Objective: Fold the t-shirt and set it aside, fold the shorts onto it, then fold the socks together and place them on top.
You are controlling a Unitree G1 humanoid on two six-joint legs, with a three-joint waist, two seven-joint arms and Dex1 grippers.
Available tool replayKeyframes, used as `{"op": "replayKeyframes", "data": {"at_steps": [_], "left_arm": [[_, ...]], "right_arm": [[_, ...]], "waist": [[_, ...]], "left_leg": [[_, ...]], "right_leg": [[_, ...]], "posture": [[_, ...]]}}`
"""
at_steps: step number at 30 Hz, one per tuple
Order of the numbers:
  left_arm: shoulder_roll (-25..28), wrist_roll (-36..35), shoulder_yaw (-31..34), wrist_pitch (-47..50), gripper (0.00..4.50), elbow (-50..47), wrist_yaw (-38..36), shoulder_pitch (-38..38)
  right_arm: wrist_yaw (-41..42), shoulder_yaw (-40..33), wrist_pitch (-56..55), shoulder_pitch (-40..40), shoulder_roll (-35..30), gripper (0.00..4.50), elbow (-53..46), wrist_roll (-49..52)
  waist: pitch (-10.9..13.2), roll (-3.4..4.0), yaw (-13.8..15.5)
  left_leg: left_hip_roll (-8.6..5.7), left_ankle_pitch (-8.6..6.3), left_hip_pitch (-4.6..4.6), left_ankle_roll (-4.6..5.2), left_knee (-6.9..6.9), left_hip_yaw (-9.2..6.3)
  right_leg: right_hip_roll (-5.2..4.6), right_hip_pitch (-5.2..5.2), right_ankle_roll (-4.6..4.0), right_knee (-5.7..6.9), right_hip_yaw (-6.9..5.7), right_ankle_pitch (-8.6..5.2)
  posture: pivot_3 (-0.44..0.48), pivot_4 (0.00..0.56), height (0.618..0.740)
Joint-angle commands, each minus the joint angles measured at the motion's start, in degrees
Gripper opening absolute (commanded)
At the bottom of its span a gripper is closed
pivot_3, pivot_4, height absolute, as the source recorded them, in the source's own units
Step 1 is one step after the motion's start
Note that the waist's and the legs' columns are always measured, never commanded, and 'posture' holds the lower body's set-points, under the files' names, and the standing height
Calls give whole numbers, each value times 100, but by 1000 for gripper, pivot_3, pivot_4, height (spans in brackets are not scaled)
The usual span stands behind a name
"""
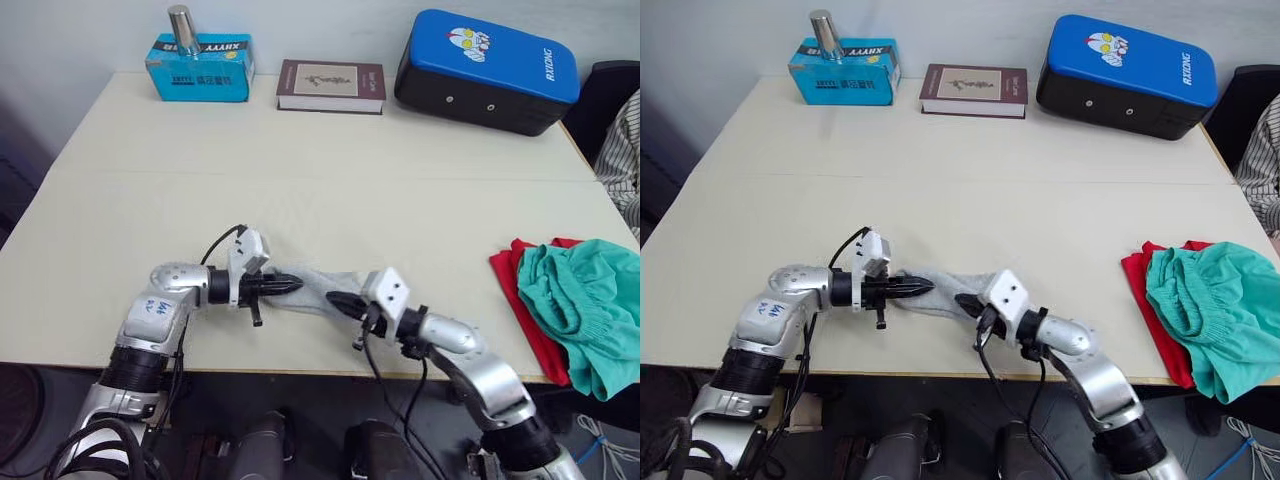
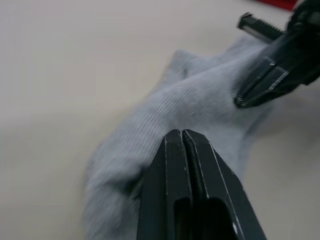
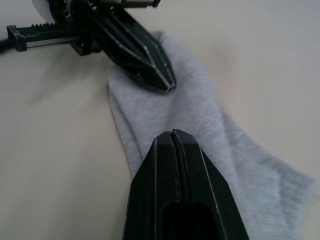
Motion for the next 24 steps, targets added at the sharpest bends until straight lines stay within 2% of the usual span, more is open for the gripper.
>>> {"op": "replayKeyframes", "data": {"at_steps": [1,8,11,14,19,22,24], "left_arm": [[22,176,-129,-91,30,25,136,149],[313,88,-284,244,30,-196,-85,572],[385,77,-258,294,30,-218,-66,650],[403,35,-234,217,30,-232,-88,695],[382,-357,-12,119,30,-418,-386,596],[296,-683,204,209,30,-491,-482,441],[186,-918,418,343,30,-488,-371,245]], "right_arm": [[-94,-5,-149,-80,33,0,141,-212],[-300,-574,-267,26,-62,0,350,-243],[-431,-935,-211,102,-100,0,400,-194],[-293,-1141,-238,165,-125,0,248,-7],[332,-1092,-69,-98,71,0,-504,863],[134,-890,213,-555,225,0,-366,680],[-62,-695,161,-871,335,0,73,324]], "waist": [[-5,-5,0],[-35,-14,-5],[-49,-12,-7],[-64,-13,-8],[-67,-12,-31],[-66,-12,-31],[-66,-13,-13]], "left_leg": [[0,0,2,0,0,-1],[1,-3,27,-4,-7,-2],[2,-17,92,-8,-24,-2],[3,-33,101,-9,-41,-2],[5,-31,99,-12,-54,2],[8,-29,96,-14,-54,2],[8,-30,95,-14,-53,0]], "right_leg": [[0,2,0,0,0,0],[0,23,0,-3,0,0],[2,89,0,-34,0,0],[4,99,-1,-56,0,-1],[7,92,-1,-61,1,-1],[11,89,-1,-61,2,0],[10,88,-1,-61,1,-1]], "posture": [[0,150,740],[0,150,740],[0,150,740],[0,150,740],[0,150,740],[0,150,740],[0,150,740]]}}
